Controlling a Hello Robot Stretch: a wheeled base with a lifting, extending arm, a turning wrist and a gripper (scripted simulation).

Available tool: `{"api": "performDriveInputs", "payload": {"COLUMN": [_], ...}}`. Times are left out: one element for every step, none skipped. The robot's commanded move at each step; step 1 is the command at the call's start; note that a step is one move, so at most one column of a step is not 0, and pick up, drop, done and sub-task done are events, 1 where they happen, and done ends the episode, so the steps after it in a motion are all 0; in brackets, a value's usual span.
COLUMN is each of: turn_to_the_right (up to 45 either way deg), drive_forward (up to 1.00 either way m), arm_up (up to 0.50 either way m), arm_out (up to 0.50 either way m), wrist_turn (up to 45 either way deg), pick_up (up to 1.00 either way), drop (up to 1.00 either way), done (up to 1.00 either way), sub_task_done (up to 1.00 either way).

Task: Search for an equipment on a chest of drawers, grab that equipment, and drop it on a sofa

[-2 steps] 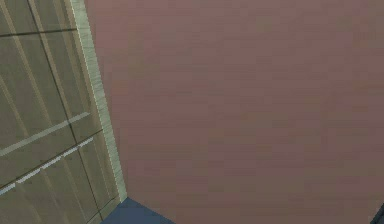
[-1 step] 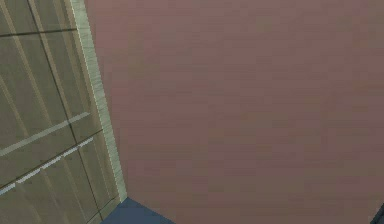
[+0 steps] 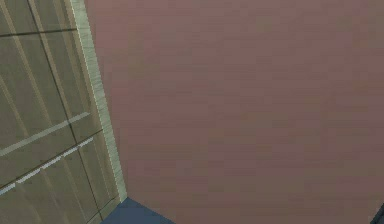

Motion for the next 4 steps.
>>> {"api": "performDriveInputs", "payload": {"turn_to_the_right": [0.0,0.0,0.0,0.0], "drive_forward": [0.0,0.0,0.0,0.0], "arm_up": [0.1,0.02,0.0,0.0], "arm_out": [0.0,0.0,0.0,0.0], "wrist_turn": [0.0,0.0,-45.0,-45.0], "pick_up": [0.0,0.0,0.0,0.0], "drop": [0.0,0.0,0.0,0.0], "done": [0.0,0.0,0.0,0.0], "sub_task_done": [0.0,0.0,0.0,0.0]}}
